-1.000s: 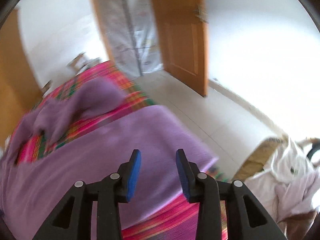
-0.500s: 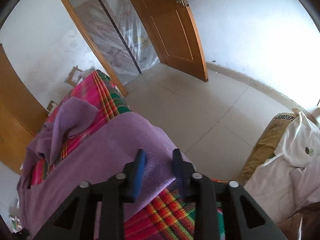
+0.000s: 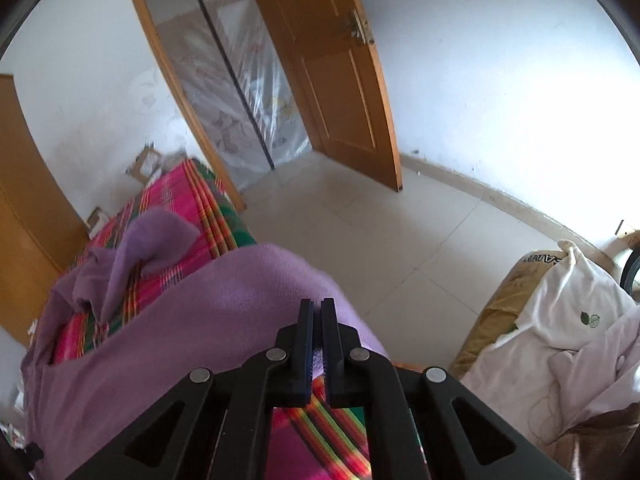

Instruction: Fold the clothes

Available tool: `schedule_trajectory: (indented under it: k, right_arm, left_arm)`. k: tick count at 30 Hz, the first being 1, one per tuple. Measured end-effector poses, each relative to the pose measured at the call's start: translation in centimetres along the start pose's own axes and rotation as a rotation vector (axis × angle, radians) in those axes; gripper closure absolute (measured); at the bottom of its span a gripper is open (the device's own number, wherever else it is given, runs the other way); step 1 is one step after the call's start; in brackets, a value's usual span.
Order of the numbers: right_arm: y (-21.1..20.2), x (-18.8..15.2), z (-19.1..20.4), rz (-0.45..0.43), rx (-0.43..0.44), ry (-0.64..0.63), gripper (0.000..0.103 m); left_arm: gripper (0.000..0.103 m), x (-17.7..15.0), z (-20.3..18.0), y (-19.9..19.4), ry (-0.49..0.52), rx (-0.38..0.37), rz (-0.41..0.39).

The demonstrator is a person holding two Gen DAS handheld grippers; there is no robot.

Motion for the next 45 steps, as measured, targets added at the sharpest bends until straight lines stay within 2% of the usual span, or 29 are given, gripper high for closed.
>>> schedule_trajectory:
  k: [3,5,8,12,14,18,21,24,28,32,34,36,38,42,45]
  right_arm:
    - [1.0,-0.8,-0.6,0.038,-0.029,-0.004,0.099]
    - [0.9,-0.9,-0.5,0.025,-0.044,-0.007,0.099]
    - [0.8,-1.0,0.4,0.024,-0.101,-0.09,0.099]
    - [-0.1,0.3,0.6,-0.009,-0.128,-0.086,0.096]
    - [-0.7,1.1,1.2,-0.034,-0.118,-0.089,0.096]
    - [-0.9,2.4,4.7,-0.04,-0.045,-0.128,0.096]
    - [-0.4,3.4,8.6,-0.007,0.062,-0.15,0.096]
    - [0.1,4.1,12.7,0.002,0.111,-0.231,0.096]
    - [1.0,3.9,18.3,0.034,0.179,-0.333,0.092]
    - [2.6,2.8,22.0,0.078,0.212,-0.401,0.091]
    - [3.4,2.1,23.2,0.103,0.231,-0.426,0.085]
    - [4.4,1.9,23.7,0.11,0.221,-0.453,0.082]
    - [5.4,2.2,23.6,0.113,0.208,-0.454,0.081]
    - [7.4,3.8,22.3,0.117,0.181,-0.384,0.074]
    - [8.8,4.2,20.8,0.163,0.177,-0.291,0.07]
  left_arm:
    - [0.066,0.0,0.2,0.0,-0.001,-0.012,-0.001]
    - [0.066,-0.1,0.2,0.0,0.0,-0.013,0.001]
    - [0.066,-0.1,0.2,0.0,0.005,-0.012,0.008]
    - [0.066,0.4,0.4,-0.4,0.019,0.015,0.007]
    - [0.066,1.2,0.3,-0.7,0.025,0.012,-0.01]
    - [0.066,3.0,-0.2,-1.4,0.046,0.013,-0.031]
    - [0.066,4.7,-1.4,-1.6,0.086,0.016,-0.035]
    - [0.066,6.9,-3.2,-1.2,0.159,0.036,-0.041]
    - [0.066,9.7,-6.8,1.1,0.241,0.01,-0.03]
    - [0.066,11.0,-8.6,5.0,0.32,0.07,0.012]
    - [0.066,11.6,-9.1,6.9,0.361,0.11,0.025]
    - [0.066,12.5,-8.8,8.5,0.38,0.182,0.025]
    - [0.066,13.1,-8.6,9.3,0.403,0.236,0.012]
    - [0.066,13.9,-7.9,10.2,0.376,0.239,0.006]
    - [0.066,14.5,-7.0,10.2,0.348,0.247,0.002]
Point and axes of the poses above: each gripper's, at about its wrist camera, not at the fingertips, and y roughly the way its jaws point, z to its left, x to its top, the point moved 10 cm from there along y, roughly the way its jaws point, and after that the axes turned 5 degrees about y, right-handed, at the moved point
